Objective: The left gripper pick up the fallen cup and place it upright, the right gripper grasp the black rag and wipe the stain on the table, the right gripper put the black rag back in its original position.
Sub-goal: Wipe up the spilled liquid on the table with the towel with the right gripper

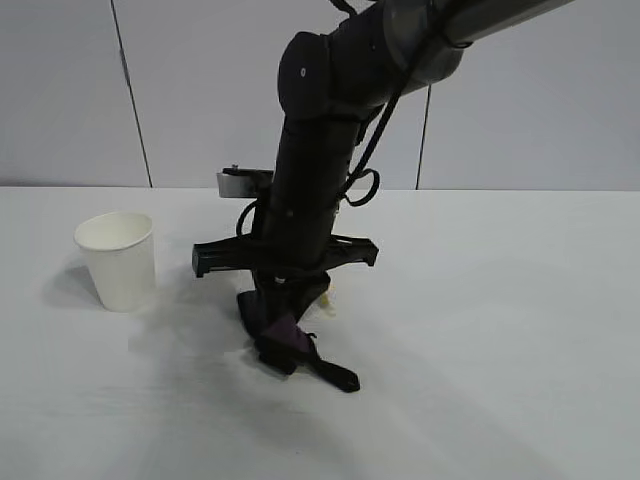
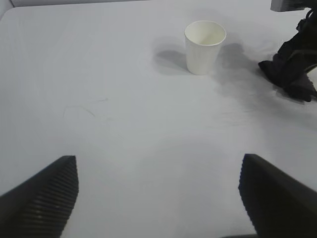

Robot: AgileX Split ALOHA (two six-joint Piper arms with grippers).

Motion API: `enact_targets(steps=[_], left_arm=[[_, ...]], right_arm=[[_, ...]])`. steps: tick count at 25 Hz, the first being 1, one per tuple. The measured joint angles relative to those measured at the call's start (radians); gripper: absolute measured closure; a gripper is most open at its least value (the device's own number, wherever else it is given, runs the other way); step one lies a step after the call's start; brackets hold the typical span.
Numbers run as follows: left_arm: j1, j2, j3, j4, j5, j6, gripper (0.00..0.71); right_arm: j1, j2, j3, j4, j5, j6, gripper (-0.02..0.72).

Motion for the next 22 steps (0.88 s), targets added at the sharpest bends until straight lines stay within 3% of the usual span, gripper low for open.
enact_targets(steps=[4,7,22], left_arm=[[0.000,0.000,0.000,0.000,0.000,0.000,0.077],[0.000,0.000,0.000,0.000,0.000,0.000,0.077],[0.000,0.000,0.000,0.000,0.000,0.000,0.077]], right_arm=[[-0.001,0.000,-0.024,-0.090,0.038,0.008,0.605],[-0.015,0.000,-0.025,-0.123,0.063,0.008,0.605],[-0.111,0.000,-0.026,-0.122,0.079,0.012,0.605]])
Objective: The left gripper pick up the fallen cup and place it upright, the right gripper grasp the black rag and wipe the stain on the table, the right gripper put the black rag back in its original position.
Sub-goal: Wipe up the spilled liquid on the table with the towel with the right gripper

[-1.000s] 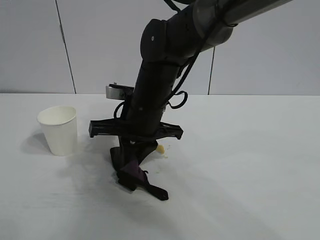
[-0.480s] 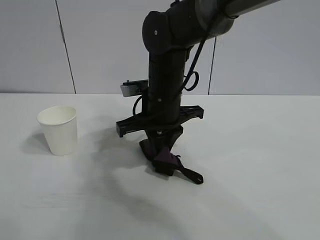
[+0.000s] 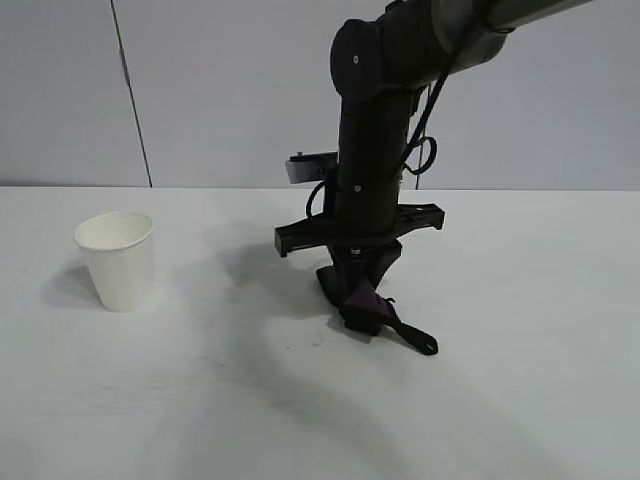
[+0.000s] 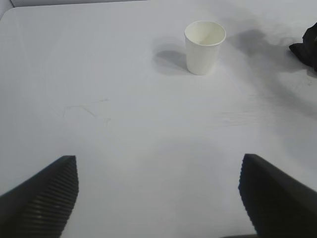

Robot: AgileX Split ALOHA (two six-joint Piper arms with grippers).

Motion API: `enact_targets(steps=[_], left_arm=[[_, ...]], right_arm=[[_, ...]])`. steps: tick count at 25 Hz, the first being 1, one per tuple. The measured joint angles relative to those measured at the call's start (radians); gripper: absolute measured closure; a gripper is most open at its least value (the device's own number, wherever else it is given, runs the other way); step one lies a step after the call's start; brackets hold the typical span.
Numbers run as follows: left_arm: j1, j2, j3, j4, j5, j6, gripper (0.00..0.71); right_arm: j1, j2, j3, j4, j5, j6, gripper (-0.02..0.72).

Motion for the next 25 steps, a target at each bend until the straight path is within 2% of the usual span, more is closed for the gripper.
enact_targets(steps=[4,9,12,16,20,22,25], left_arm=[[0.000,0.000,0.000,0.000,0.000,0.000,0.077],[0.000,0.000,0.000,0.000,0.000,0.000,0.077],[0.000,0.000,0.000,0.000,0.000,0.000,0.077],[0.000,0.000,0.000,0.000,0.000,0.000,0.077],[0.000,0.000,0.000,0.000,0.000,0.000,0.077],[0.000,0.000,0.000,0.000,0.000,0.000,0.077],[0.000,0.000,0.000,0.000,0.000,0.000,0.077]], right_arm=[[0.000,0.011,-0.002,0.087,0.017,-0.016,0.605],[0.001,0.017,-0.004,0.214,0.040,-0.078,0.605],[0.010,0.017,-0.004,0.255,0.038,-0.108,0.605],[0.043,0.023,-0.004,0.275,0.016,-0.128,0.605],[0.070,0.027,-0.004,0.270,0.001,-0.137,0.605],[0.070,0.027,-0.004,0.249,0.005,-0.136,0.605],[0.070,0.027,-0.006,0.178,0.026,-0.114,0.605]])
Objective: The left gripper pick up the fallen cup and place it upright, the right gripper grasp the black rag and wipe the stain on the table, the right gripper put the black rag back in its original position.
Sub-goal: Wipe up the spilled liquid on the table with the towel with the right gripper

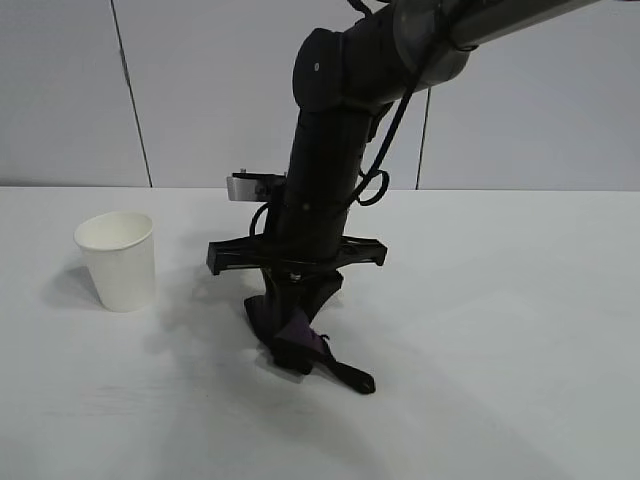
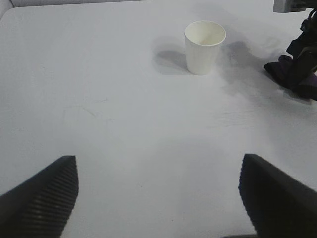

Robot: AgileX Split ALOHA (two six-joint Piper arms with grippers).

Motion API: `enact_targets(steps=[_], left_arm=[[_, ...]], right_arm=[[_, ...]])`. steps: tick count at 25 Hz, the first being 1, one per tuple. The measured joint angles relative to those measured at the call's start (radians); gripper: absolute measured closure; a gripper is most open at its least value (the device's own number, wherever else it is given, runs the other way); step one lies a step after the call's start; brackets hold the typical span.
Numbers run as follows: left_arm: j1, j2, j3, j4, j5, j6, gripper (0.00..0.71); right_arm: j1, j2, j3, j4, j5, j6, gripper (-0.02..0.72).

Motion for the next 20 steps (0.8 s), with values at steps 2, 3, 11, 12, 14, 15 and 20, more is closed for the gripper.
enact_targets(steps=[2,3,11,12,14,15,20], left_arm=[[0.000,0.000,0.000,0.000,0.000,0.000,0.077],[0.000,0.000,0.000,0.000,0.000,0.000,0.077],[0.000,0.000,0.000,0.000,0.000,0.000,0.077],[0.000,0.000,0.000,0.000,0.000,0.000,0.077],[0.000,0.000,0.000,0.000,0.000,0.000,0.077],[0.000,0.000,0.000,0.000,0.000,0.000,0.077],[0.000,0.000,0.000,0.000,0.000,0.000,0.077]], right_arm=[[0.000,-0.003,-0.001,-0.051,0.026,0.006,0.605],[0.000,-0.004,-0.001,-0.068,0.039,0.006,0.605],[0.000,-0.016,-0.001,-0.226,0.028,0.012,0.605],[0.000,-0.016,-0.001,-0.252,0.026,0.019,0.605],[-0.001,-0.016,-0.001,-0.288,0.020,0.043,0.605],[-0.002,-0.016,-0.001,-0.294,0.015,0.052,0.605],[-0.002,-0.016,-0.001,-0.166,-0.011,0.057,0.605]])
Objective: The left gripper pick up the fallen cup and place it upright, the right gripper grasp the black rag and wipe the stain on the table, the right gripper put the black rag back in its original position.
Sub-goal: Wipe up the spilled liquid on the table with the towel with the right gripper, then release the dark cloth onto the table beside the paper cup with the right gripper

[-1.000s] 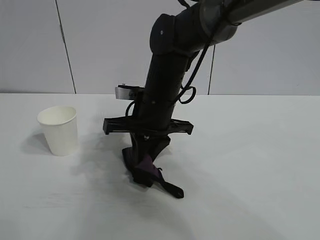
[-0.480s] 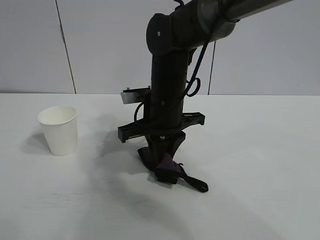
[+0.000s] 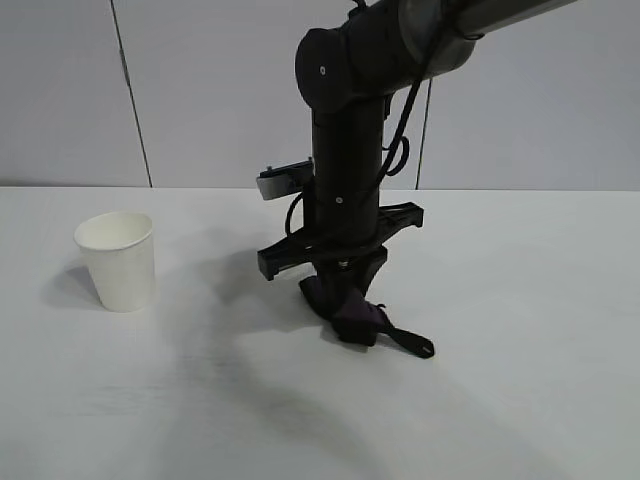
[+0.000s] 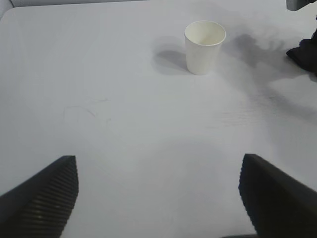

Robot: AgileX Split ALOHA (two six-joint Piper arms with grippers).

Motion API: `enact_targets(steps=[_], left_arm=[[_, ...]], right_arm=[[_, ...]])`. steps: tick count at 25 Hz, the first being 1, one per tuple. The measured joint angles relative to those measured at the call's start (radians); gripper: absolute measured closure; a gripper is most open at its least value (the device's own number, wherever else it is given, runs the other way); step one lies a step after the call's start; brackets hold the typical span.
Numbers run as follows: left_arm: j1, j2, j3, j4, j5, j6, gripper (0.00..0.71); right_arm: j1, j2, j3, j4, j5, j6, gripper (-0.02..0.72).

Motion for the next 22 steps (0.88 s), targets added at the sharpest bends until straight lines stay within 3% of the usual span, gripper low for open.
enact_targets(steps=[3,6,8,14,18,22], left_arm=[[0.000,0.000,0.000,0.000,0.000,0.000,0.077],[0.000,0.000,0.000,0.000,0.000,0.000,0.077],[0.000,0.000,0.000,0.000,0.000,0.000,0.077],[0.000,0.000,0.000,0.000,0.000,0.000,0.077],[0.000,0.000,0.000,0.000,0.000,0.000,0.077],[0.000,0.000,0.000,0.000,0.000,0.000,0.077]], right_arm=[[0.000,0.000,0.001,0.148,-0.037,-0.021,0.605],[0.000,0.000,0.001,0.222,-0.072,-0.038,0.605],[0.000,0.000,0.001,0.204,-0.076,-0.039,0.605],[0.000,0.000,0.001,-0.005,-0.059,0.046,0.605],[0.000,0.000,0.001,-0.028,-0.032,0.112,0.605],[-0.001,0.000,0.001,-0.029,-0.011,0.132,0.605]])
